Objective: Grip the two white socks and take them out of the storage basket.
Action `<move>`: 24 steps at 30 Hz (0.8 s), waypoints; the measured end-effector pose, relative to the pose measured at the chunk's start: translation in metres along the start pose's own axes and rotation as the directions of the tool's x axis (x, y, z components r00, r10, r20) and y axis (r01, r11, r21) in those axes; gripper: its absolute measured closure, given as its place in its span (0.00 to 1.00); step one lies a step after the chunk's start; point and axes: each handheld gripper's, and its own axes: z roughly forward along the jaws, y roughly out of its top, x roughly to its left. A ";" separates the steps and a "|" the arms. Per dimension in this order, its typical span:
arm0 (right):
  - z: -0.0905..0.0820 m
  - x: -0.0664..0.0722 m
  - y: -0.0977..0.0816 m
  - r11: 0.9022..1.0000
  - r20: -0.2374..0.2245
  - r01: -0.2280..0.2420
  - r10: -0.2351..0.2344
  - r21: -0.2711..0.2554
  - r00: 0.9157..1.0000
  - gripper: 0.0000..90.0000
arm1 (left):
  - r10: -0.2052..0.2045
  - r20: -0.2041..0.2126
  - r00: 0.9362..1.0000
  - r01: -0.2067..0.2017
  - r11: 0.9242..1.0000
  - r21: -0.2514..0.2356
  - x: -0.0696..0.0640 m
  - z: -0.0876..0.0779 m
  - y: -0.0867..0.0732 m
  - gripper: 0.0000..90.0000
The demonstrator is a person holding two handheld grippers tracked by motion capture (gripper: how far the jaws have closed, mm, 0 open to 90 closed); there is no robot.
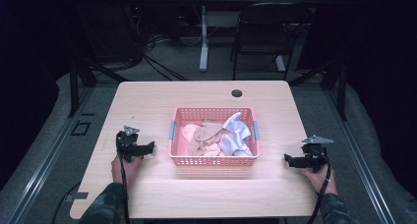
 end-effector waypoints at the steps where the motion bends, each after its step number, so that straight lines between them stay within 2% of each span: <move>1: 0.000 0.000 0.000 1.000 0.001 -0.001 0.001 0.000 1.000 0.00 | 0.000 0.000 1.000 0.000 1.000 0.000 0.000 0.000 0.000 0.12; 2: 0.000 0.000 0.000 1.000 0.001 -0.001 0.001 0.000 1.000 0.00 | 0.000 0.000 1.000 0.000 1.000 0.000 0.000 0.000 0.000 0.11; 3: -0.002 -0.001 0.001 1.000 0.013 0.017 -0.017 0.024 1.000 0.00 | 0.000 0.000 1.000 0.000 1.000 0.000 0.000 0.000 0.000 0.11; 5: 0.000 -0.001 0.001 1.000 -0.006 0.009 -0.009 0.011 1.000 0.00 | 0.001 0.000 1.000 -0.001 1.000 -0.002 0.000 0.000 0.000 0.11; 8: 0.000 -0.002 0.002 1.000 0.005 -0.003 0.003 0.012 1.000 0.00 | 0.001 0.000 1.000 -0.001 1.000 -0.003 0.000 0.001 0.000 0.11; 11: 0.000 -0.001 0.007 0.998 0.028 -0.020 0.018 0.056 0.999 0.00 | 0.001 -0.001 1.000 -0.001 1.000 0.000 0.000 0.001 0.001 0.11; 14: -0.001 0.002 0.013 0.994 0.049 -0.002 -0.003 0.105 0.999 0.00 | 0.001 -0.001 1.000 -0.001 1.000 -0.001 0.000 0.002 0.002 0.12; 15: -0.001 0.002 0.017 0.990 0.033 -0.006 0.001 0.138 0.999 0.00 | 0.000 -0.001 1.000 0.000 1.000 -0.001 0.000 0.002 0.002 0.12; 19: -0.004 0.000 0.025 0.984 0.016 -0.025 0.023 0.178 1.000 0.00 | 0.008 0.001 1.000 -0.008 1.000 0.001 0.000 0.002 0.002 0.12; 21: -0.009 0.001 0.031 0.985 0.019 -0.027 0.024 0.172 1.000 0.00 | 0.009 0.002 1.000 -0.009 1.000 0.001 0.000 0.002 0.002 0.12; 24: -0.018 0.004 0.042 0.987 -0.014 -0.024 0.027 0.158 1.000 0.01 | 0.009 0.002 1.000 -0.009 1.000 0.002 0.000 0.002 0.002 0.12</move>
